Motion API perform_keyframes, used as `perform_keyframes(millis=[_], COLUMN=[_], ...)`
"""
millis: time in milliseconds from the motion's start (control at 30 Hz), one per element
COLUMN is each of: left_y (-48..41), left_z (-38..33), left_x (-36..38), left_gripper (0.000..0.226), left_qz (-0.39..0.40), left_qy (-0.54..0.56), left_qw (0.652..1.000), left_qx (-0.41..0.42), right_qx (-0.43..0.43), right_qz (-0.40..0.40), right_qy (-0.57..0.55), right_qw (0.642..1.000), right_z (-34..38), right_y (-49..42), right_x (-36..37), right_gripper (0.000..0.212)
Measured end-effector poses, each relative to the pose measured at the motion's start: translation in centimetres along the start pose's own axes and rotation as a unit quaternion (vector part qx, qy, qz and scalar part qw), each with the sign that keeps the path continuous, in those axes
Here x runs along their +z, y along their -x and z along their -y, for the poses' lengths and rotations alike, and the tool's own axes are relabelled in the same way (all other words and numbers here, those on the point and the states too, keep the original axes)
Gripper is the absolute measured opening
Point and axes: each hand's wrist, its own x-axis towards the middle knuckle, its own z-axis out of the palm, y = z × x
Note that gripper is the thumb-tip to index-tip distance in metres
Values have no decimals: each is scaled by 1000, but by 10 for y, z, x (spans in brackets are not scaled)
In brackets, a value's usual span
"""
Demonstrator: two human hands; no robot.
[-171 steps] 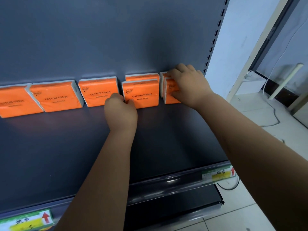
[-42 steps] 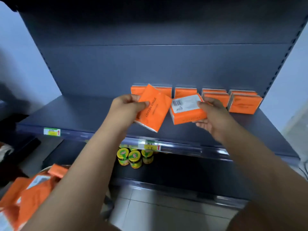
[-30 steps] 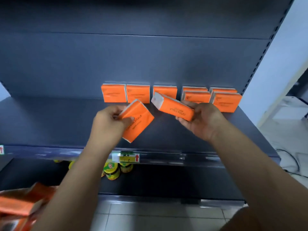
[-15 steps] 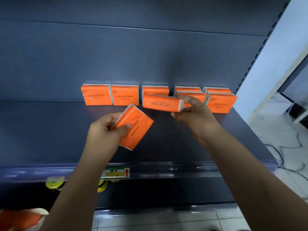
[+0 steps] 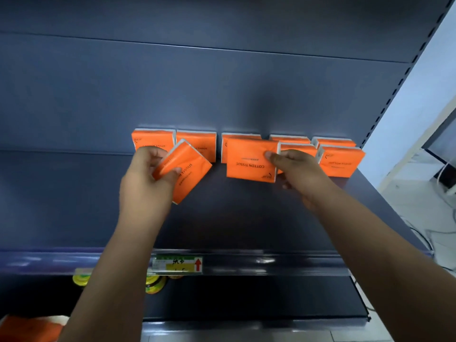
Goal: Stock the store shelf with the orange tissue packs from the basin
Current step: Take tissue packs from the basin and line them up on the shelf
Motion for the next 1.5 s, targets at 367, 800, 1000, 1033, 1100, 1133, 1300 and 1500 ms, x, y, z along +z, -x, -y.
perform_keyframes(millis=[367, 800, 1000, 1033, 1100, 1133, 1300, 1500], left_y=[-13, -25, -37, -38, -39, -40, -44, -47], left_z=[12, 29, 40, 42, 45, 46, 45, 48], left_x=[12, 25, 29, 30, 31, 32, 33, 33], left_gripper=[42, 37, 33, 33, 33, 33, 32, 38], left_qz=[5, 48, 60, 62, 58, 54, 43, 30], left_qy=[-20, -79, -48, -44, -43, -42, -62, -89], left_qw=[1000, 996, 997, 997, 997, 997, 997, 996], left_qx=[-14, 18, -19, -24, -30, -32, -24, -9], right_qx=[-27, -356, -375, -385, -403, -409, -416, -430], right_qz=[-6, 12, -17, -31, -59, -69, -71, -57], right_qy=[-27, 314, 443, 446, 447, 447, 450, 441], right_qw=[999, 880, 814, 808, 796, 792, 787, 786], right_z=[22, 24, -3, -5, -9, -11, -12, -13], right_y=[-30, -85, -101, -101, -103, -103, -103, -101], right_x=[8, 55, 68, 68, 68, 69, 70, 69], right_gripper=[51, 46, 42, 41, 40, 39, 42, 43])
